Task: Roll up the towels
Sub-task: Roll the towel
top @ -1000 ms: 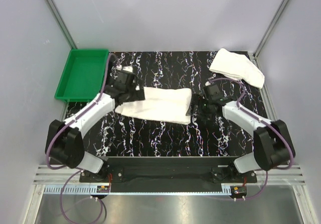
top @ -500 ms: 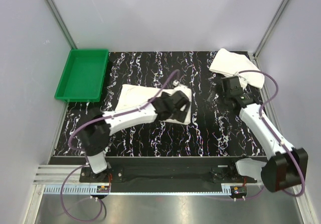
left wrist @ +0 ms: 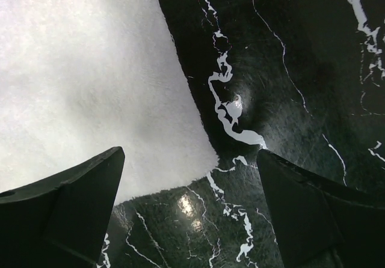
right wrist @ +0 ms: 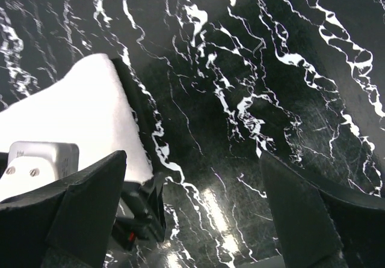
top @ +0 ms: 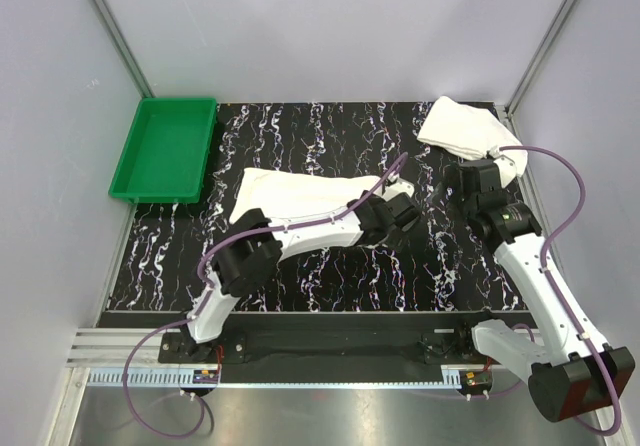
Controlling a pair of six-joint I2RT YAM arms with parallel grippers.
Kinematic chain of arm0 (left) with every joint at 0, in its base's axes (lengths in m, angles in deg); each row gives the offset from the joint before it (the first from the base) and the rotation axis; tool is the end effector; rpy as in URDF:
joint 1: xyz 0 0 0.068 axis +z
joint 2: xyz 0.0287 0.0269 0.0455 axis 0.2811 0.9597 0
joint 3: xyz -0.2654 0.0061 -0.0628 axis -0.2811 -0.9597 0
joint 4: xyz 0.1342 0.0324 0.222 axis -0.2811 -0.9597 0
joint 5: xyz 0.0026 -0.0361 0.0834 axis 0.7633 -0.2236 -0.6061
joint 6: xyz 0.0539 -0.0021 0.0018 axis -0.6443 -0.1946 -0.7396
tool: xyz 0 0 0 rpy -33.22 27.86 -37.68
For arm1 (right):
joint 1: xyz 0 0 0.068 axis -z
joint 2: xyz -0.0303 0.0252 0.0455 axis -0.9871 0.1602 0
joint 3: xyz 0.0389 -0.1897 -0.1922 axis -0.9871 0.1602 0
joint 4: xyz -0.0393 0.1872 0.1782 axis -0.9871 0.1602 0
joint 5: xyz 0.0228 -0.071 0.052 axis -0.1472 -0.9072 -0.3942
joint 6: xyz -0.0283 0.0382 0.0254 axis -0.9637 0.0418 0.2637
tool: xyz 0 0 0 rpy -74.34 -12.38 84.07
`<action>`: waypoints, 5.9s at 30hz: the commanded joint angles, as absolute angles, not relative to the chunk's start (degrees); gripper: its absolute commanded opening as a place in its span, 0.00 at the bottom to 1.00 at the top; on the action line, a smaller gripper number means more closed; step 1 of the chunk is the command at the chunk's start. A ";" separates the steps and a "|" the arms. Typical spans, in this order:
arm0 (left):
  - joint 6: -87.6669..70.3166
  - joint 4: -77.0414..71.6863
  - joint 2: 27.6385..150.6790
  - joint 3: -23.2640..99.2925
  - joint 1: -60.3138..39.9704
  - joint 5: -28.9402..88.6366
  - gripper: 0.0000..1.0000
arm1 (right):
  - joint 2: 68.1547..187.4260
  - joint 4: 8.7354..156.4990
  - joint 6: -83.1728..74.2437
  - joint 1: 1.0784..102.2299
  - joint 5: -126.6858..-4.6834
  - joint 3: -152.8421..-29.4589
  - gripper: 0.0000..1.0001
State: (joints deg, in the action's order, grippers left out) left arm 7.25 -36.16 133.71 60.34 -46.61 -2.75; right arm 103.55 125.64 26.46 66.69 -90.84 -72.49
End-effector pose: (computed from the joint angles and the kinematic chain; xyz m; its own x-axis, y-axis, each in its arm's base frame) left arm 0.2210 -0.4002 0.2020 -0.6652 0.3770 -0.6445 0.4528 0.8900 0.0533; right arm 0.1953 0.0380 0.3209 -0.5404 0.4662 -0.7005 0.3923 0.8761 0.2803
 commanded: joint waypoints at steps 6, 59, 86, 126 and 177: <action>10.41 -39.32 140.40 66.04 -47.13 -5.39 0.88 | 105.60 125.53 24.76 66.89 -90.82 -71.33 1.00; 70.53 50.73 112.01 -0.14 -30.78 37.23 0.00 | 109.46 108.57 22.38 68.30 -52.06 -71.94 1.00; 71.06 27.04 99.89 -4.36 -27.62 31.87 0.00 | 123.61 83.79 29.24 67.51 -35.62 -59.99 0.52; 68.00 27.66 107.18 -7.61 -27.70 37.14 0.00 | 139.86 84.39 29.33 54.24 -39.04 -69.83 0.41; 1.18 -23.67 105.85 25.87 -57.15 -8.20 0.99 | 151.74 88.88 23.61 54.24 -46.52 -71.33 0.36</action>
State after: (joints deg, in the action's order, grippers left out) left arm 3.01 -21.99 103.33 23.45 -57.36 -4.59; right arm 151.52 87.61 25.56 54.41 -42.71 -72.97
